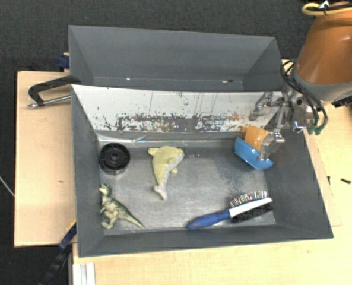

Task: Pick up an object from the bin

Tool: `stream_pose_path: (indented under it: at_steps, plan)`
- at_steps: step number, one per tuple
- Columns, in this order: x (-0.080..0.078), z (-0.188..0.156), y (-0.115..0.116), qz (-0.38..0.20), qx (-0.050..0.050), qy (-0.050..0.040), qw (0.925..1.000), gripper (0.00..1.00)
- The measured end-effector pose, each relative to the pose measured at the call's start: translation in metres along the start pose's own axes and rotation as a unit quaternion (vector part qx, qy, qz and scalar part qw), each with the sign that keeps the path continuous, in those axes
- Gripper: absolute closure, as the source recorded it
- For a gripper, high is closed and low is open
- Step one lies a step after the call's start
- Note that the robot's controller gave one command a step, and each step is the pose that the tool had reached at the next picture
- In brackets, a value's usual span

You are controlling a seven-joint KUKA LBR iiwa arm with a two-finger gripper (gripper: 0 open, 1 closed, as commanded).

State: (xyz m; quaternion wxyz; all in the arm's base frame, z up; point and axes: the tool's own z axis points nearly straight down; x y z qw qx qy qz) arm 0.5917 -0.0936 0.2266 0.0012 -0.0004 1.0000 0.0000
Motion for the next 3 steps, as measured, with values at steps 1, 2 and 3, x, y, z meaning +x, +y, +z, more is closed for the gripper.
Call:
stream_pose_path:
  at_steps: [1,2,3]
  plan:
    - [0.006,0.155,-0.014,0.008,0.0,-0.0045,1.0,0.0]
    - [0.003,0.147,-0.014,0.007,0.0,-0.0068,1.0,1.0]
    - [0.03,0.003,-0.018,0.0,0.001,-0.0055,1.0,1.0]
